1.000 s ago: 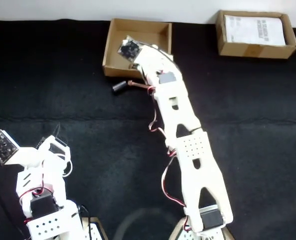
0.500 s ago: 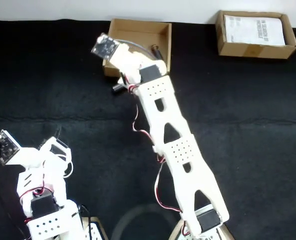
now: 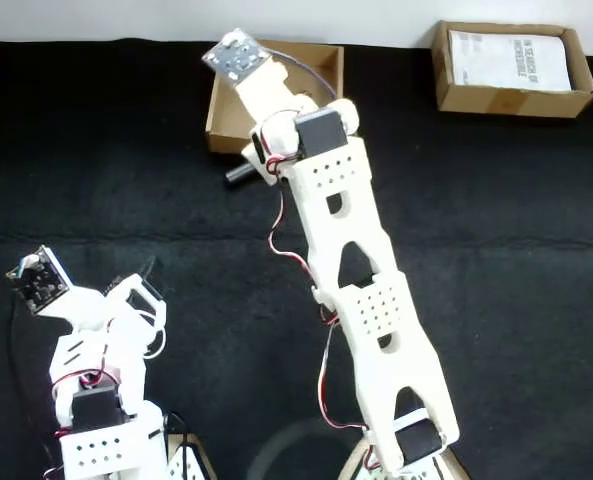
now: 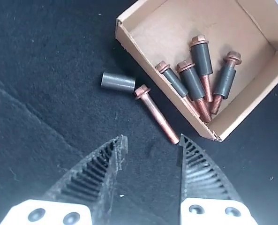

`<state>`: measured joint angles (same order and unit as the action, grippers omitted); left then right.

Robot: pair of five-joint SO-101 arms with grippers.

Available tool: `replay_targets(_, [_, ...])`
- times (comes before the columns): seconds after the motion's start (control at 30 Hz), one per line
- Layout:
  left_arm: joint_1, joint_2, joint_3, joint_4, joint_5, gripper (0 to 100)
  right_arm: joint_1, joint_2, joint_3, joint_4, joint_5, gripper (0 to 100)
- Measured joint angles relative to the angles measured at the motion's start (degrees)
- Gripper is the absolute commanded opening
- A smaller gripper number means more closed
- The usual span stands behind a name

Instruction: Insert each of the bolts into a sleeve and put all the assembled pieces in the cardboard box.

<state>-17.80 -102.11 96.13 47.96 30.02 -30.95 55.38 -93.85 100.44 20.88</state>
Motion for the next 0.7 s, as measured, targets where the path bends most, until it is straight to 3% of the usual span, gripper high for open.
replay_targets(0.17, [0.4,0.8,-0.6,-1.6,-2.2,23,-2.5,-8.0,13.4,0.0,-2.3,15.9])
replay_targets(0.3, [-1.3,9.3,-4.7,-8.2,-5.5,23,-3.8,-13.3,23.2,0.0,-3.5,15.9])
replay_targets(0.47, [-2.6,32.4,-19.2,-12.7,-6.2,23,-3.9,-15.5,29.2,0.0,-3.6,15.9])
replay_targets(0.7, [-2.7,69.8,-43.0,-13.1,0.9,23,-3.9,-15.5,33.8,-1.1,-1.4,15.9])
